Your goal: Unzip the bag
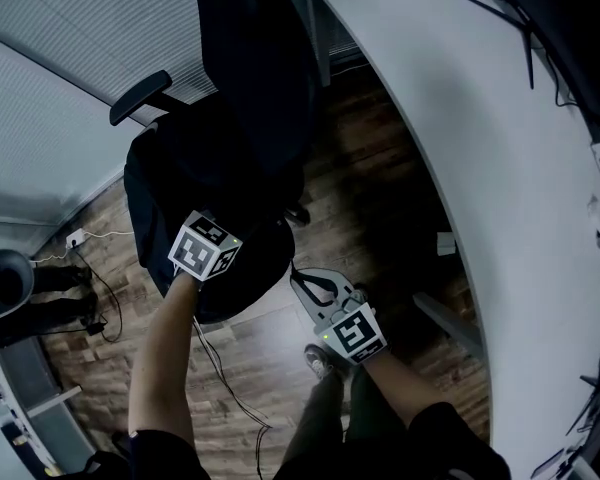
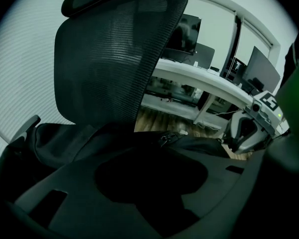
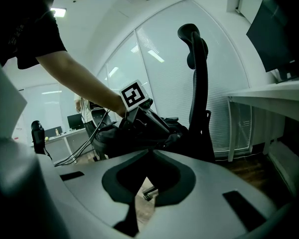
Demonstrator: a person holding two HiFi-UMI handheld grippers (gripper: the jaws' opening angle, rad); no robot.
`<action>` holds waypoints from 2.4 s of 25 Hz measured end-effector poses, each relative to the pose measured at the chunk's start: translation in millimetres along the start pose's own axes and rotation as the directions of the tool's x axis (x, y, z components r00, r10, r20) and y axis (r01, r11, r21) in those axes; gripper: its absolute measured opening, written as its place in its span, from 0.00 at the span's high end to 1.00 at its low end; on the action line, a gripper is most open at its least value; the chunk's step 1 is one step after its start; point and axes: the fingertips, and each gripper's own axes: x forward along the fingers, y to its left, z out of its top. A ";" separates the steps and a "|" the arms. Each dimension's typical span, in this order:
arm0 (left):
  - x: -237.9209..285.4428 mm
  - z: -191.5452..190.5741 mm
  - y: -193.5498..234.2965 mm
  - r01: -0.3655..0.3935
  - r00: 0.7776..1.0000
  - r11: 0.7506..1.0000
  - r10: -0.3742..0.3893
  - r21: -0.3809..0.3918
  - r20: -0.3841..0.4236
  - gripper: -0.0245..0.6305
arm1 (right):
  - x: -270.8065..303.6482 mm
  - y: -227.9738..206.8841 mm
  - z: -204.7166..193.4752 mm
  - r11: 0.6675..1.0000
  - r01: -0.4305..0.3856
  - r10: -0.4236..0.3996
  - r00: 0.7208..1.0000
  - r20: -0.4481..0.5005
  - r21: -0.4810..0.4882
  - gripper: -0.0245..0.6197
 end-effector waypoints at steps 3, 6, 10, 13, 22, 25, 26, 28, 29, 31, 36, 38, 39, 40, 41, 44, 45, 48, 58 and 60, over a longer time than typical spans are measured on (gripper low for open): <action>0.0 -4.5 0.1 0.008 1.000 1.000 -0.008 -0.026 -0.001 0.71 | 1.8 15.5 -2.5 1.000 0.004 -0.005 1.000 -0.009 -0.021 0.88; -1.8 -6.6 1.6 0.011 1.000 1.000 -0.011 -0.022 0.005 0.72 | 5.4 27.5 -2.6 1.000 0.002 -0.002 1.000 -0.012 -0.028 0.88; -1.5 -8.6 0.9 0.019 1.000 0.999 -0.019 -0.026 0.001 0.71 | 6.4 46.1 -4.1 0.999 -0.013 0.012 1.000 -0.022 -0.045 0.88; -0.1 -9.1 0.9 0.017 1.000 1.000 -0.017 -0.025 -0.001 0.72 | 7.7 60.6 -6.1 0.999 -0.031 0.030 0.999 -0.019 -0.035 0.88; 4.6 -8.4 3.5 0.013 1.000 1.000 -0.013 -0.017 -0.008 0.72 | 16.4 96.9 -5.4 0.998 -0.065 0.065 0.998 -0.002 -0.008 0.88; 5.2 -11.9 2.1 0.021 0.999 1.000 -0.021 -0.002 -0.029 0.72 | 19.2 108.0 -8.9 0.997 -0.078 0.078 0.997 -0.013 -0.010 0.88; 5.6 -13.2 1.5 0.022 0.999 1.000 -0.022 0.003 -0.035 0.72 | 19.6 110.7 -10.5 0.997 -0.079 0.078 0.997 -0.021 -0.013 0.88; 6.4 -15.4 0.5 0.027 0.999 1.000 -0.026 0.007 -0.041 0.72 | 20.6 115.6 -12.5 0.997 -0.076 0.075 0.997 -0.029 -0.017 0.88; 6.5 -16.4 0.2 0.029 0.999 1.000 -0.029 0.008 -0.044 0.72 | 21.4 118.1 -12.0 0.997 -0.074 0.074 0.997 -0.030 -0.021 0.88; 5.9 -18.1 0.3 0.029 0.998 1.000 -0.028 0.010 -0.051 0.72 | 23.4 123.5 -10.5 0.997 -0.072 0.071 0.997 -0.026 -0.024 0.88; 5.0 -23.5 -2.4 0.039 0.997 0.999 -0.038 0.012 -0.068 0.72 | 30.8 138.9 -10.0 0.996 -0.079 0.078 0.996 -0.031 -0.036 0.88; 3.1 -24.9 -1.9 0.039 0.997 0.999 -0.039 0.009 -0.064 0.72 | 37.8 152.9 -10.7 0.993 -0.108 0.106 0.994 -0.039 -0.055 0.88; 2.8 -25.9 -1.2 0.042 0.997 0.999 -0.041 0.009 -0.064 0.72 | 42.2 161.3 -10.7 0.990 -0.122 0.120 0.992 -0.039 -0.065 0.88; 2.9 -26.9 -0.3 0.045 0.997 0.999 -0.044 0.011 -0.065 0.72 | 46.8 169.2 -10.4 0.988 -0.134 0.132 0.991 -0.038 -0.071 0.88; 2.7 -27.2 0.6 0.046 0.997 0.999 -0.045 0.013 -0.064 0.72 | 51.1 176.0 -9.8 0.987 -0.145 0.143 0.989 -0.036 -0.070 0.88; 1.5 -25.6 3.3 0.040 0.998 0.999 -0.039 0.009 -0.051 0.72 | 61.3 192.5 -8.4 0.983 -0.174 0.172 0.985 -0.026 -0.059 0.88; 1.5 -25.8 3.8 0.038 0.998 0.999 -0.038 0.007 -0.049 0.72 | 64.4 197.4 -8.5 0.981 -0.183 0.181 0.983 -0.025 -0.060 0.88; 2.6 -26.9 4.7 0.038 0.998 0.999 -0.037 0.008 -0.049 0.72 | 73.3 211.2 -9.3 0.975 -0.212 0.210 0.977 -0.024 -0.069 0.88; -1.0 -34.0 4.1 0.034 0.998 0.999 -0.033 0.024 -0.045 0.72 | 93.9 249.6 -7.0 0.954 -0.281 0.282 0.959 -0.008 -0.109 0.88; -1.7 -35.6 3.0 0.031 0.998 0.999 -0.030 0.029 -0.050 0.72 | 95.5 254.2 -8.2 0.949 -0.293 0.294 0.956 -0.011 -0.115 0.88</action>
